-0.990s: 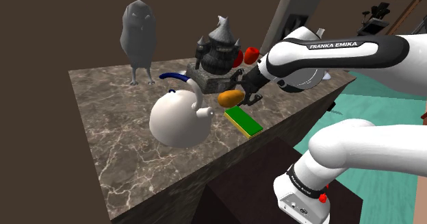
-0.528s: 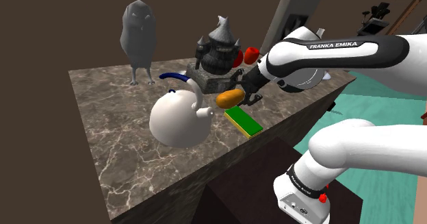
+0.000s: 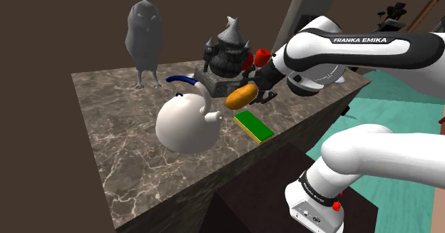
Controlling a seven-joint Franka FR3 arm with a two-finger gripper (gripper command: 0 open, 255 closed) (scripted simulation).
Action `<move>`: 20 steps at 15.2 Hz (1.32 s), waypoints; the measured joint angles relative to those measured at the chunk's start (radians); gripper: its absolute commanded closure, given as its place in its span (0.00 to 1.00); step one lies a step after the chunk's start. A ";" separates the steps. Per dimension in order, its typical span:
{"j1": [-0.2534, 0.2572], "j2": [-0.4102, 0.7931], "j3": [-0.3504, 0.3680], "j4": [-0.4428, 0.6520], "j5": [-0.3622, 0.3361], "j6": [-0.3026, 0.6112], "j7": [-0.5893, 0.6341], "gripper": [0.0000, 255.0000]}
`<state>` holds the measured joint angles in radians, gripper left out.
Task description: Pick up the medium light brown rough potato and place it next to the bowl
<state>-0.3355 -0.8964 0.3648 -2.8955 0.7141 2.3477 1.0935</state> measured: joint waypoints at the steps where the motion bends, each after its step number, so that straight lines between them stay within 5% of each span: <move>1: -0.005 -0.005 -0.003 0.011 -0.009 -0.015 0.006 1.00; 20: -0.069 -0.061 -0.071 0.231 -0.138 -0.282 0.096 1.00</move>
<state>-0.4042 -0.9577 0.2934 -2.6645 0.5757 2.0662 1.1890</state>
